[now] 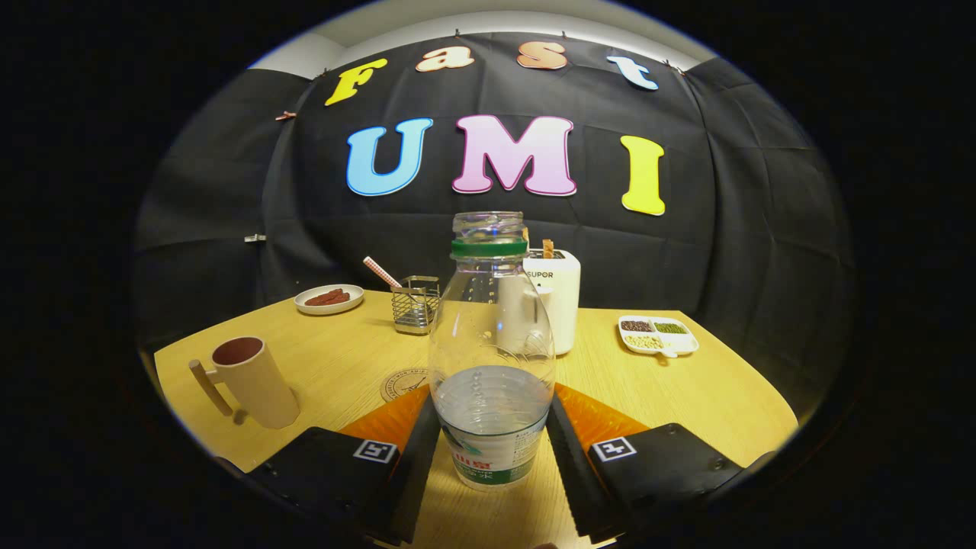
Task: Take the bottle from table, then pour the juice into the cup, finally place the bottle on the coaster
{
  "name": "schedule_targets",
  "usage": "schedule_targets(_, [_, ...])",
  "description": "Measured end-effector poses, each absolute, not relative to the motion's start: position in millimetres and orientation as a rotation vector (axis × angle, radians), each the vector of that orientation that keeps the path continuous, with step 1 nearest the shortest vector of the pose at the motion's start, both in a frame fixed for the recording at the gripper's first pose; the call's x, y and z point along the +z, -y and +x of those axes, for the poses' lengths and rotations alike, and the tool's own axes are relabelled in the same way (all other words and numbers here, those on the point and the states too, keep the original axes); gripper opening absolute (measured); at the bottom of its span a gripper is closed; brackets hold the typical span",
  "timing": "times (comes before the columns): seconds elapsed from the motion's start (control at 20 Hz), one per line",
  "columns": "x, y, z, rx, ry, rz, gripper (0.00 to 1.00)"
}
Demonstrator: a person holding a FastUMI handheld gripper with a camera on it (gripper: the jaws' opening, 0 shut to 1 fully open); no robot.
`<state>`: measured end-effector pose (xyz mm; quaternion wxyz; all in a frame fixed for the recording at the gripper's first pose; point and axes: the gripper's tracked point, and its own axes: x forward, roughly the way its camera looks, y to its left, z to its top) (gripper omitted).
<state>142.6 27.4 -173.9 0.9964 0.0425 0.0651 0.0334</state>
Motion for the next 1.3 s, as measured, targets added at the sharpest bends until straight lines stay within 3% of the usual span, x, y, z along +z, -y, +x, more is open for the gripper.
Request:
schedule_targets(0.3, [-158, -33, 140, 0.094, -0.110, -0.028, 0.71])
schedule_targets(0.8, [-88, -73, 157, 0.169, -0.038, -0.322, 0.71])
schedule_targets(1.3, [-88, -127, 163, 0.272, -0.040, -0.677, 0.71])
